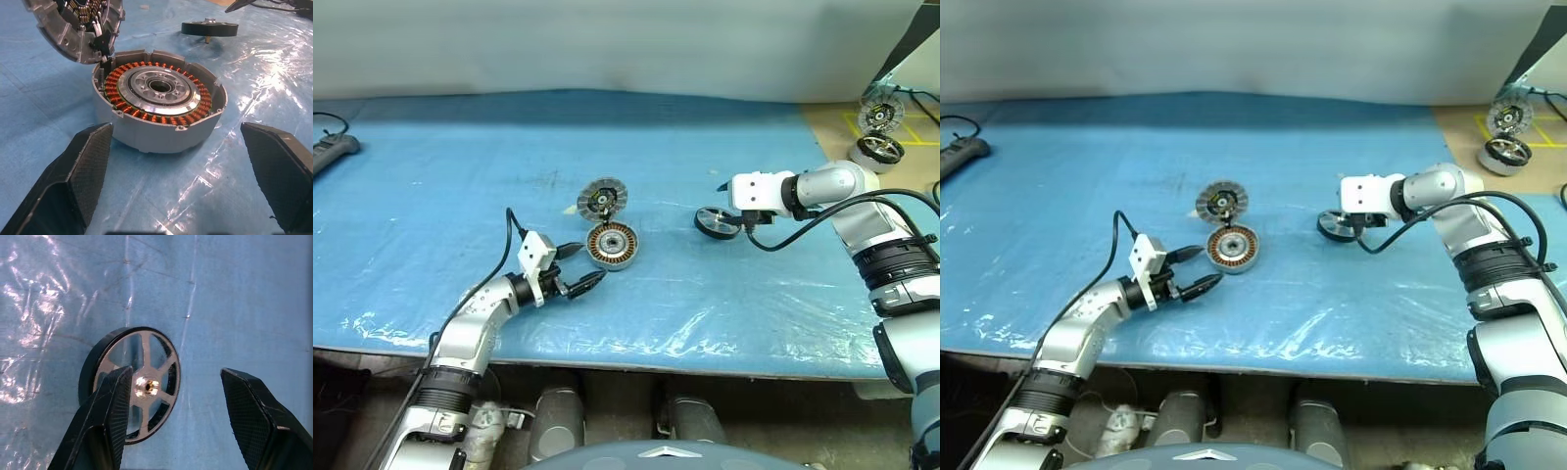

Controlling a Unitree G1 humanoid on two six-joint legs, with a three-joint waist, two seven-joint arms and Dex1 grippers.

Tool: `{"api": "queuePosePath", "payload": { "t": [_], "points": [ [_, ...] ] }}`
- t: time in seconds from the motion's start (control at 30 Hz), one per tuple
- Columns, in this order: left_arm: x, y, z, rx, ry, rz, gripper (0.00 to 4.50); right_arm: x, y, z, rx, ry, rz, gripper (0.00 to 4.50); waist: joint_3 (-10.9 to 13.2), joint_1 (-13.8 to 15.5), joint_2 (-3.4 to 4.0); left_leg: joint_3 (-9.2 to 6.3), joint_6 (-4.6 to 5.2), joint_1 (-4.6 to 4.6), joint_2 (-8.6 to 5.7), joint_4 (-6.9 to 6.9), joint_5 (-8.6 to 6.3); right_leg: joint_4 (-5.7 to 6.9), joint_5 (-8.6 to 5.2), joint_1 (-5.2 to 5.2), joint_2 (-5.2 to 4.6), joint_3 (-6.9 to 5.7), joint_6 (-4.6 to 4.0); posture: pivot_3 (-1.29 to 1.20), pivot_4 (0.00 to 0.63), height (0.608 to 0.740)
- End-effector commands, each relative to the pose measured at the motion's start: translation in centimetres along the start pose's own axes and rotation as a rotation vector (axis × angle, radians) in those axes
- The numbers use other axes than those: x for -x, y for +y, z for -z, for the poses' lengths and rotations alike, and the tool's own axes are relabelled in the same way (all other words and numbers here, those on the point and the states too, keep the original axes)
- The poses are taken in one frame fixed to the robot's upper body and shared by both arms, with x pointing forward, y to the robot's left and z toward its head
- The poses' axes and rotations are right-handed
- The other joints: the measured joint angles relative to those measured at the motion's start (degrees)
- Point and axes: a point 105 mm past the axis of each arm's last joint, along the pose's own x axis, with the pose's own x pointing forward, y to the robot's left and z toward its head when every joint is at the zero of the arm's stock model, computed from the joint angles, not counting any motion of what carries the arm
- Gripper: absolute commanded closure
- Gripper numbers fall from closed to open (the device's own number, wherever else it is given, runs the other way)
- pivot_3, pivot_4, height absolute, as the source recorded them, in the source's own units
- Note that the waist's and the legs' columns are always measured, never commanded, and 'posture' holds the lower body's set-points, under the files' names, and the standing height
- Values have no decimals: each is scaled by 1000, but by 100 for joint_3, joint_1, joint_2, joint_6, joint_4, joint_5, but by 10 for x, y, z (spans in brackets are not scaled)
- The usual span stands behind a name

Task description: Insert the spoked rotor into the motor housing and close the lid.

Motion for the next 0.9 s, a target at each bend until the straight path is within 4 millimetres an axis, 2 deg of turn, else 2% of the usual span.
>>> {"api": "queuePosePath", "payload": {
  "t": [0.03, 0.23, 0.43, 0.63, 0.73, 0.77, 0.9],
  "points": [
    [0, -3, -12, -38, -32, 4, 0, -4, -6, 4, 66, 45, 5, 1450, 0, -1, 0, 0, 3, -5, 2, 8, -2, 1, 0, -1, 0, -2, 0, 0, 150, 740],
    [1, -8, -14, -57, -9, 14, 0, -13, -9, 6, 118, 74, -11, 1450, 1, -10, 1, 0, 5, -12, 6, 29, -6, 14, 1, -5, -1, -2, -1, 0, 150, 740],
    [-2, -5, -22, -65, -11, 5, 0, -25, 9, 9, 113, 68, -92, 1450, 1, -5, 1, 0, 8, -19, 8, 30, -6, 13, 1, -8, 0, -3, -1, 0, 150, 740],
    [-4, -9, -19, -58, -8, 12, 0, -29, 21, 11, 35, 38, -132, 1450, 0, -2, 0, 0, 10, -19, 9, 36, -7, 15, 1, -6, 0, -4, -2, 0, 150, 740],
    [-5, -7, -19, -57, -7, 11, 0, -27, 27, 14, 29, 46, -147, 2069, 0, 1, 0, 0, 10, -18, 9, 36, -7, 14, 1, -4, 0, -4, -2, 0, 150, 740],
    [-5, -7, -19, -57, -8, 11, 0, -27, 28, 15, 12, 45, -150, 2409, 0, 1, 0, 0, 10, -17, 9, 37, -8, 14, 1, -3, 0, -4, -2, 0, 150, 740],
    [-7, -6, -18, -58, -6, 18, 0, -25, 25, 14, -27, 36, -122, 2409, 0, 5, 0, 0, 9, -13, 9, 37, -8, 16, 1, 0, 0, -4, -2, 0, 150, 740]
  ]
}}
